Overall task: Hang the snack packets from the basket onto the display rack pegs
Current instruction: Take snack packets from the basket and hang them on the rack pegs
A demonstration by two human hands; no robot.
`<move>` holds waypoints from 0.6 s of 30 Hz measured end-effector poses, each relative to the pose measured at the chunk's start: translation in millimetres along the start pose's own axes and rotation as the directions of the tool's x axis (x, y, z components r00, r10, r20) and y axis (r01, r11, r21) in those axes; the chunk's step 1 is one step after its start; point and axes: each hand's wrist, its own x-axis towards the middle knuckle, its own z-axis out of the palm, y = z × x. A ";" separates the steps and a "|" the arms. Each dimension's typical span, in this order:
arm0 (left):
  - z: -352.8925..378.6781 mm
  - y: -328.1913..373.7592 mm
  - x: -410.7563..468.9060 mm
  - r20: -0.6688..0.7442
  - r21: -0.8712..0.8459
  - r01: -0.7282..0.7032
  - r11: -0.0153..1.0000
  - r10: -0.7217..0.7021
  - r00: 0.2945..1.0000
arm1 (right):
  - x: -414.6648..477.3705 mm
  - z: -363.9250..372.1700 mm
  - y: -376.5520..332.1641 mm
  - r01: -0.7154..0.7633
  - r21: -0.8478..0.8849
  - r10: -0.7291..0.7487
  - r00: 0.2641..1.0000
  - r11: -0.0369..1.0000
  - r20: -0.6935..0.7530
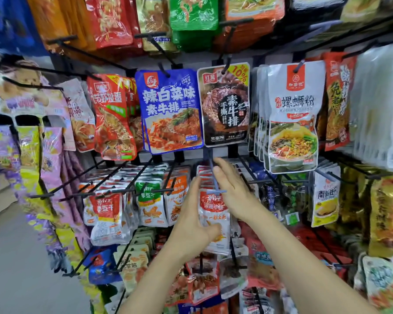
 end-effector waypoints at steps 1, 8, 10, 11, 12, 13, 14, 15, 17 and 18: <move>-2.4 0.2 4.7 -0.006 -0.052 -0.004 0.999 0.004 1.000 | -5.6 -0.2 1.2 -0.006 0.023 0.005 1.000 1.000 0.009; -1.9 -1.7 41.9 -0.136 -0.510 0.107 0.853 -0.202 0.970 | -49.2 8.3 11.2 0.023 0.214 -0.012 0.998 0.977 -0.054; -0.4 4.0 48.6 -0.130 -0.571 0.139 0.809 -0.256 0.958 | -49.4 9.5 11.2 -0.029 0.275 0.044 0.998 0.961 -0.050; -0.1 5.7 53.0 -0.122 -0.584 0.149 0.798 -0.268 0.956 | -46.5 7.8 10.5 -0.061 0.309 0.081 0.995 0.949 -0.052; -0.9 4.8 57.5 -0.106 -0.589 0.169 0.790 -0.283 0.953 | -42.2 5.5 10.6 -0.087 0.336 0.112 0.992 0.938 -0.055; -1.8 4.1 61.0 -0.090 -0.582 0.191 0.791 -0.296 0.951 | -37.8 3.1 10.7 -0.107 0.348 0.133 0.990 0.931 -0.051; -2.1 3.3 63.0 -0.082 -0.571 0.209 0.794 -0.308 0.948 | -33.3 2.1 11.0 -0.124 0.352 0.146 0.988 0.928 -0.039; -3.0 3.3 62.7 -0.078 -0.567 0.227 0.792 -0.325 0.942 | -30.6 1.5 10.4 -0.130 0.364 0.149 0.989 0.922 -0.024; -1.9 2.9 62.2 -0.048 -0.587 0.261 0.767 -0.354 0.934 | -26.3 3.1 12.1 -0.146 0.415 0.162 0.987 0.898 -0.004; -1.5 3.2 61.9 -0.037 -0.594 0.274 0.756 -0.366 0.930 | -24.6 4.3 13.2 -0.146 0.442 0.166 0.986 0.885 -0.008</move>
